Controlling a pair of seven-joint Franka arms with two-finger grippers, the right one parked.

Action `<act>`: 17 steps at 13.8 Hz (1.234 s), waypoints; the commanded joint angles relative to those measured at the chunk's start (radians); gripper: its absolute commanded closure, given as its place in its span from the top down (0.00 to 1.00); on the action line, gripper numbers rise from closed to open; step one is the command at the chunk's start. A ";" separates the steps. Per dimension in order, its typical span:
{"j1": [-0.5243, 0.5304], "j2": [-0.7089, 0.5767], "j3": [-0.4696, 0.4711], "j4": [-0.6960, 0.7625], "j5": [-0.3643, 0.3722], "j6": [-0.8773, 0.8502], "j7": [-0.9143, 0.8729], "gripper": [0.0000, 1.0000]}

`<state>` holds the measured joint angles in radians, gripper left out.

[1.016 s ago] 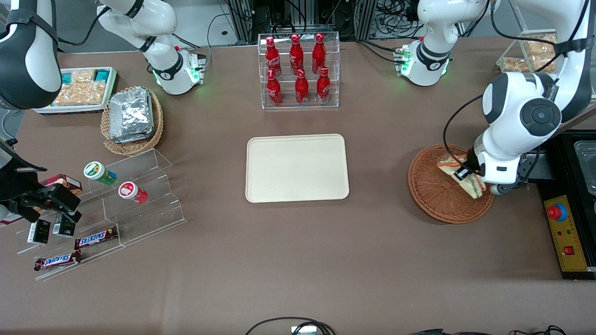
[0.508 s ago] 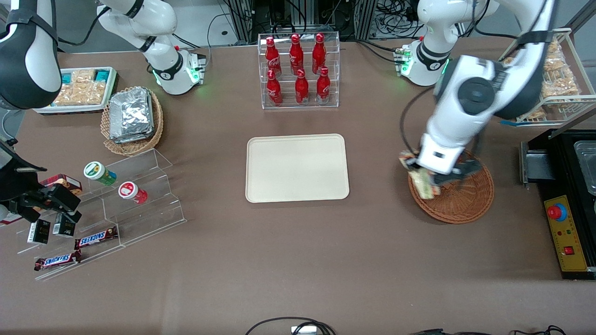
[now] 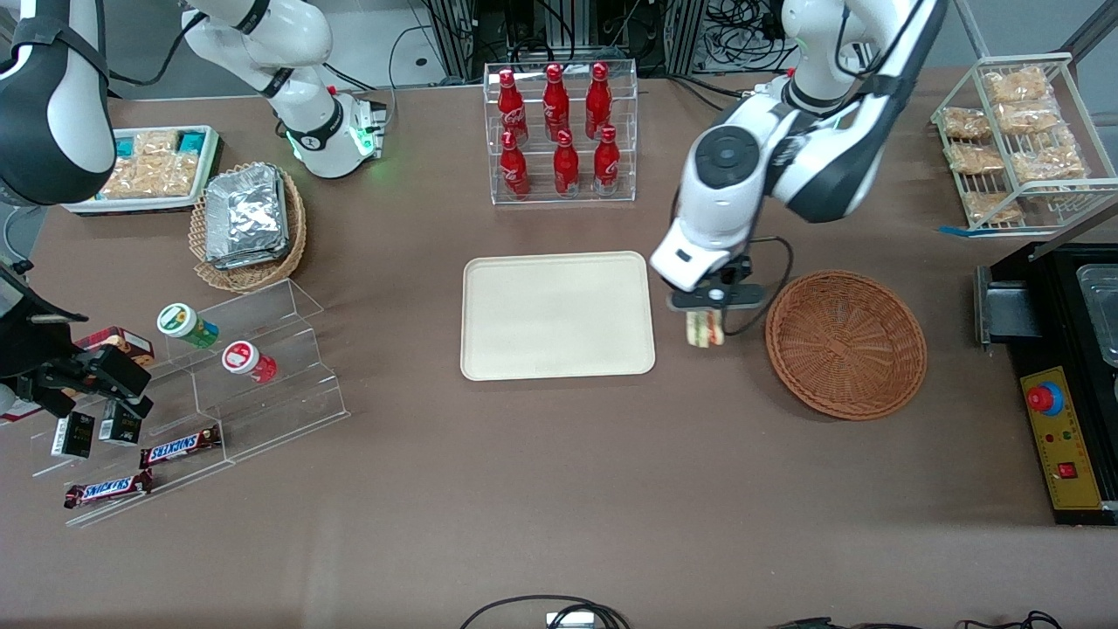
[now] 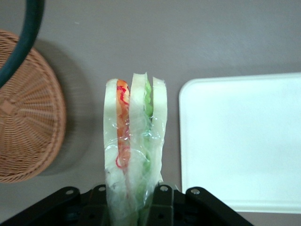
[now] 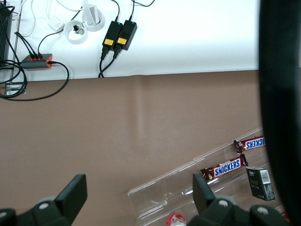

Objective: Place sandwich from basket to tray
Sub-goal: 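Lift the sandwich out of the basket and carry it toward the tray, then lower the sandwich onto the cream tray and open the left gripper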

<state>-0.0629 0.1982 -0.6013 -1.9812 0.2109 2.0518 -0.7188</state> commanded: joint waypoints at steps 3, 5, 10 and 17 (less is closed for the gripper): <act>-0.118 0.167 0.003 0.116 0.047 0.011 -0.065 0.00; -0.159 0.205 0.005 0.116 0.079 0.056 -0.122 0.00; -0.225 0.343 0.005 0.116 0.208 0.151 -0.289 0.00; -0.249 0.414 0.009 0.116 0.245 0.169 -0.315 0.34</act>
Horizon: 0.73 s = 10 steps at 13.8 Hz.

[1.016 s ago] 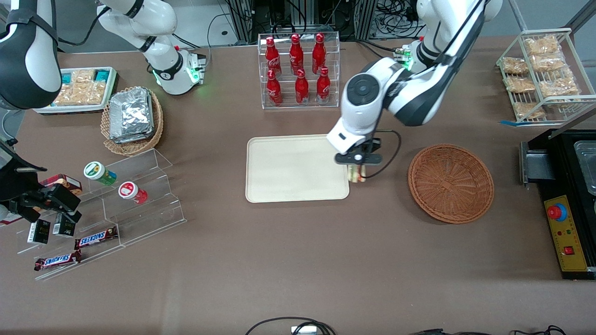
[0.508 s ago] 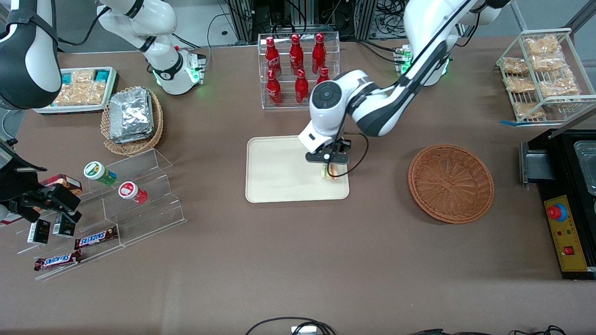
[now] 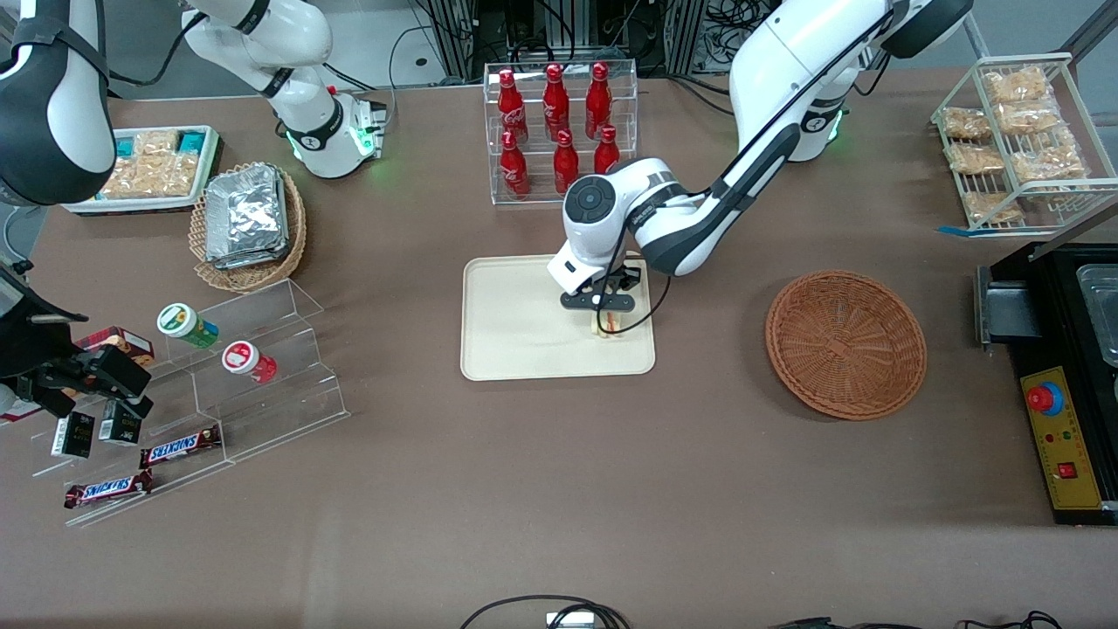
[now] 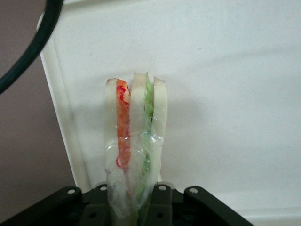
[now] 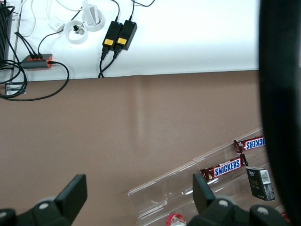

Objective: Place sandwich from basket to tray
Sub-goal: 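Lower the sandwich onto the cream tray and open the left gripper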

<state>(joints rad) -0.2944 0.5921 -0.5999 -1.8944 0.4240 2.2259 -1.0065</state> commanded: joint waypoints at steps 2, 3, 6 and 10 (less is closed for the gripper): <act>-0.017 0.026 0.008 0.028 0.033 -0.005 -0.027 0.71; -0.017 0.031 0.008 0.029 0.033 -0.005 -0.027 0.79; -0.017 0.034 0.008 0.029 0.033 -0.008 -0.055 0.99; -0.005 0.002 0.008 0.055 0.030 -0.028 -0.058 0.99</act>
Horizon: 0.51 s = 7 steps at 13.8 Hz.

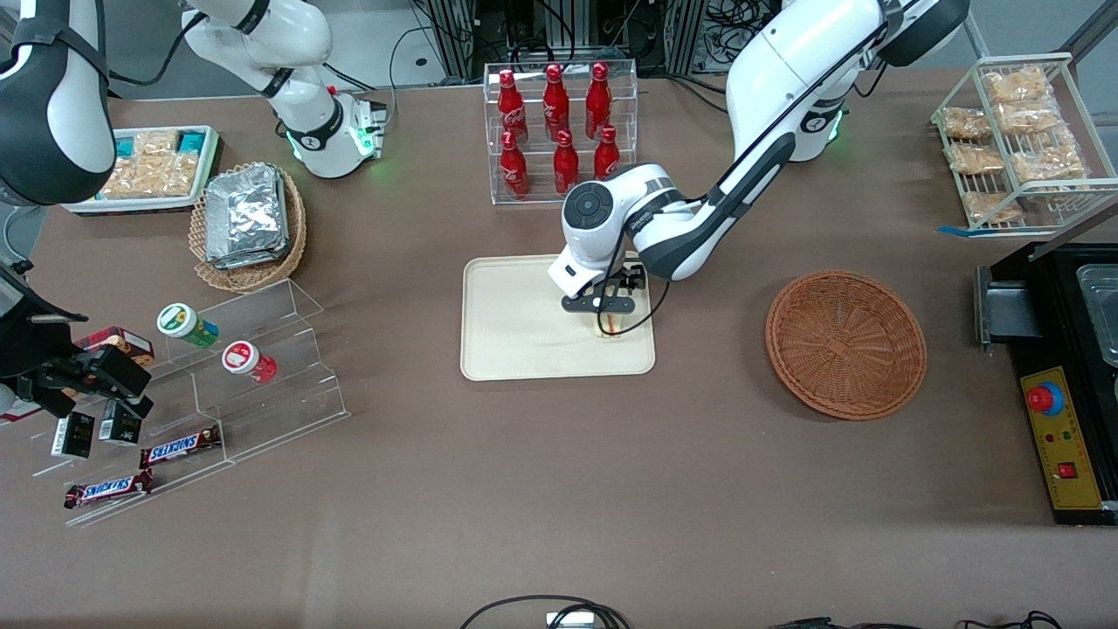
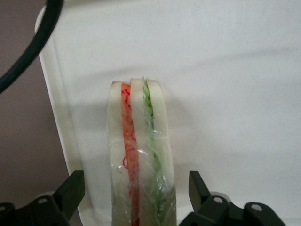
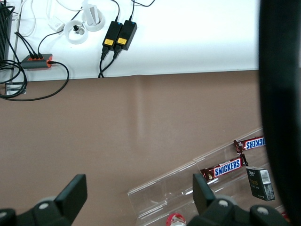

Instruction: Place sandwich from basket to tray

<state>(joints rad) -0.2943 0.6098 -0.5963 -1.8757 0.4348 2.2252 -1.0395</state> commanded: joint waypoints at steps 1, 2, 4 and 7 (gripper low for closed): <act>-0.005 -0.022 0.004 0.064 0.016 -0.056 -0.030 0.99; -0.005 -0.025 0.004 0.102 0.013 -0.105 -0.046 0.99; -0.002 -0.039 0.006 0.179 0.013 -0.220 -0.092 0.99; 0.079 -0.111 0.007 0.208 0.005 -0.276 -0.111 0.99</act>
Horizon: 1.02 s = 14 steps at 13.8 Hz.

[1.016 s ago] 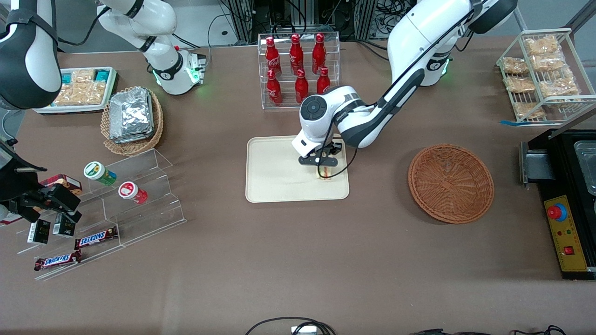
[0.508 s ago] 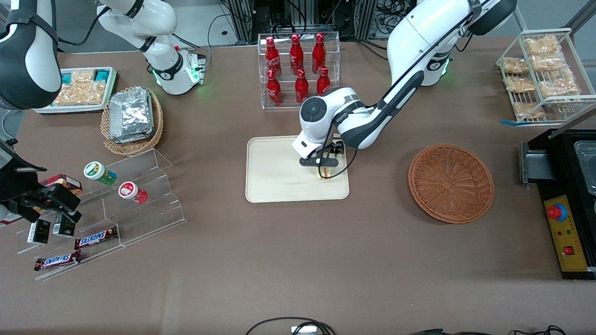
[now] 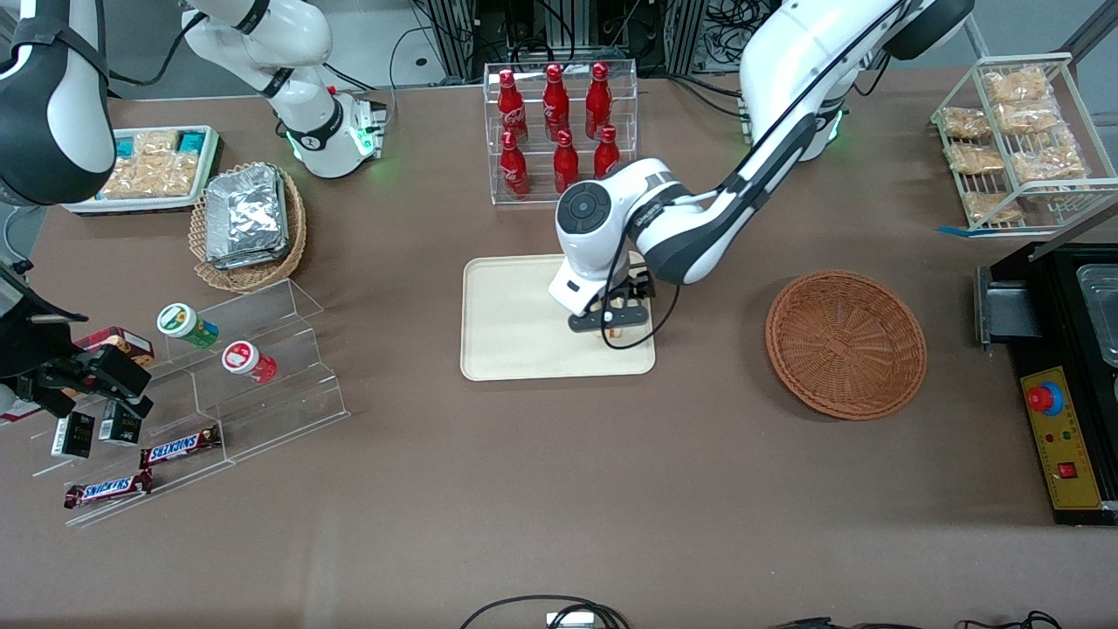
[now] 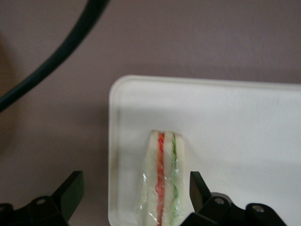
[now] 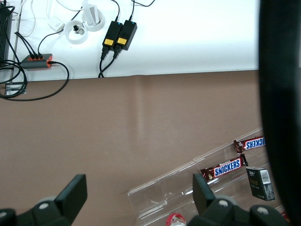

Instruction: Place sandwich from basket to tray

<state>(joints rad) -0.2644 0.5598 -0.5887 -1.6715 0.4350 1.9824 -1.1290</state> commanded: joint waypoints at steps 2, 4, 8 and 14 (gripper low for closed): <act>0.114 -0.115 -0.002 0.004 -0.002 -0.065 -0.018 0.99; 0.183 -0.167 -0.003 0.006 -0.030 -0.103 -0.006 0.99; 0.292 -0.248 -0.005 0.021 -0.110 -0.183 0.124 0.99; 0.415 -0.382 0.074 0.052 -0.260 -0.353 0.513 0.99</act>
<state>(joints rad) 0.1371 0.2454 -0.5681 -1.6130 0.2302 1.6759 -0.7354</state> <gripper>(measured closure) 0.004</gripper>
